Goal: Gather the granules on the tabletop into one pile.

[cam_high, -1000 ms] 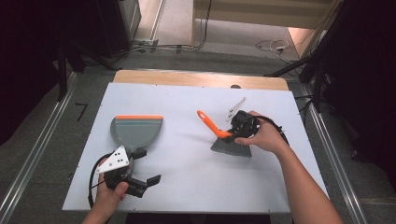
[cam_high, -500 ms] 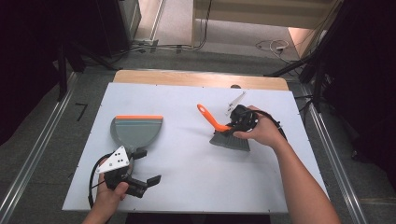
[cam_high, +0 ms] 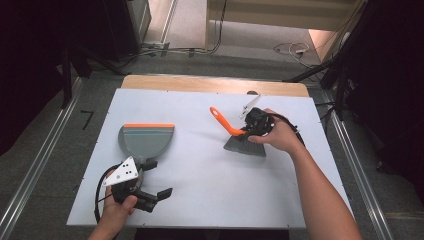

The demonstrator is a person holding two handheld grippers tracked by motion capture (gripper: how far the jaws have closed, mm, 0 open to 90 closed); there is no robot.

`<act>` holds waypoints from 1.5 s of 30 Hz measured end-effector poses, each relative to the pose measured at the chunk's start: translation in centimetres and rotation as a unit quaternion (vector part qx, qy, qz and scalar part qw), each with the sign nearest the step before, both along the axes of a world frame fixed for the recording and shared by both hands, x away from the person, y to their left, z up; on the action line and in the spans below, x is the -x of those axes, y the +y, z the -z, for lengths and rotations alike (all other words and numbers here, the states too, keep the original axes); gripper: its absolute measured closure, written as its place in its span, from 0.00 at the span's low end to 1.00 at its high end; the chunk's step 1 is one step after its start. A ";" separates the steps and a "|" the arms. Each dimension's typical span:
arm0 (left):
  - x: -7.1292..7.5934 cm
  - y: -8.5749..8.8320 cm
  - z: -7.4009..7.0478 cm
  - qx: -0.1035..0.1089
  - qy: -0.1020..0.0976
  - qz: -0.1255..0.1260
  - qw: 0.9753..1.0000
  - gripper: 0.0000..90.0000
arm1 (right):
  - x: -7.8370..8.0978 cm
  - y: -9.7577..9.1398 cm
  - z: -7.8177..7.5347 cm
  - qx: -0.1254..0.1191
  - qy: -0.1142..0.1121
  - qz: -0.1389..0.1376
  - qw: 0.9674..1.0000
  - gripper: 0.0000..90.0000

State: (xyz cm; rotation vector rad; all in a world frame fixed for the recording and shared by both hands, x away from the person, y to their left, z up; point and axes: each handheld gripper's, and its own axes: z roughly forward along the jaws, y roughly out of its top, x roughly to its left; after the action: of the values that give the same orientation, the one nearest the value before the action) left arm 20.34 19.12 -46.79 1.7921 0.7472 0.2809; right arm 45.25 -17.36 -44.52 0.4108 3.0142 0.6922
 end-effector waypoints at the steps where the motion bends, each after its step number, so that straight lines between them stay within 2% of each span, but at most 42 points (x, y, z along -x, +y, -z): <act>1: 0.0 0.0 0.0 0.000 0.000 0.000 1.000 0.00 | -0.1 0.1 0.0 -0.002 -0.001 -0.001 1.000 0.75; 5: 0.0 0.0 0.0 0.001 0.001 0.000 1.000 0.00 | -0.4 0.2 -0.1 -0.001 -0.005 -0.001 1.000 0.75; 7: 0.0 -0.1 0.0 0.000 0.000 0.000 1.000 0.00 | -0.6 0.2 0.0 -0.008 -0.010 -0.006 1.000 0.75; 15: 0.0 0.0 0.0 0.000 0.000 0.000 1.000 0.00 | -0.9 -0.1 0.0 -0.013 -0.010 0.012 1.000 0.74; 23: 0.0 0.0 0.0 0.000 0.000 -0.001 1.000 0.00 | -1.3 0.1 0.0 -0.017 -0.027 0.018 0.999 0.74; 27: 0.0 0.0 0.0 -0.001 0.000 0.000 1.000 0.00 | -1.5 0.0 0.0 -0.017 -0.021 0.026 0.999 0.74; 31: 0.0 0.1 0.0 0.002 0.000 -0.001 1.000 0.00 | -1.3 0.0 -0.3 -0.024 -0.007 0.021 0.999 0.75; 35: -0.1 0.1 0.0 0.000 0.001 0.000 1.000 0.00 | -0.8 -0.1 -0.6 -0.021 0.000 0.035 0.999 0.75; 39: 0.0 0.0 0.0 0.000 -0.001 0.001 1.000 0.00 | -0.3 -0.1 -0.9 -0.021 -0.004 0.040 0.999 0.75; 40: 0.0 0.0 0.0 0.000 -0.001 0.001 1.000 0.00 | -0.2 -0.1 -1.0 -0.022 -0.011 0.039 0.999 0.76; 42: -0.1 0.0 0.0 0.001 -0.001 0.001 1.000 0.00 | 0.1 -0.2 -1.3 -0.029 -0.007 0.044 0.999 0.76; 45: -0.1 0.0 0.0 0.001 -0.001 0.001 1.000 0.00 | 0.3 -0.3 -1.6 -0.035 -0.012 0.037 0.999 0.76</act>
State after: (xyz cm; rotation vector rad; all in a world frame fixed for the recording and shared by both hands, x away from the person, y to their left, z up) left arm 20.42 19.17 -46.76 1.7893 0.7442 0.2812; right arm 44.92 -17.67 -42.89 0.5105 2.9420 0.7918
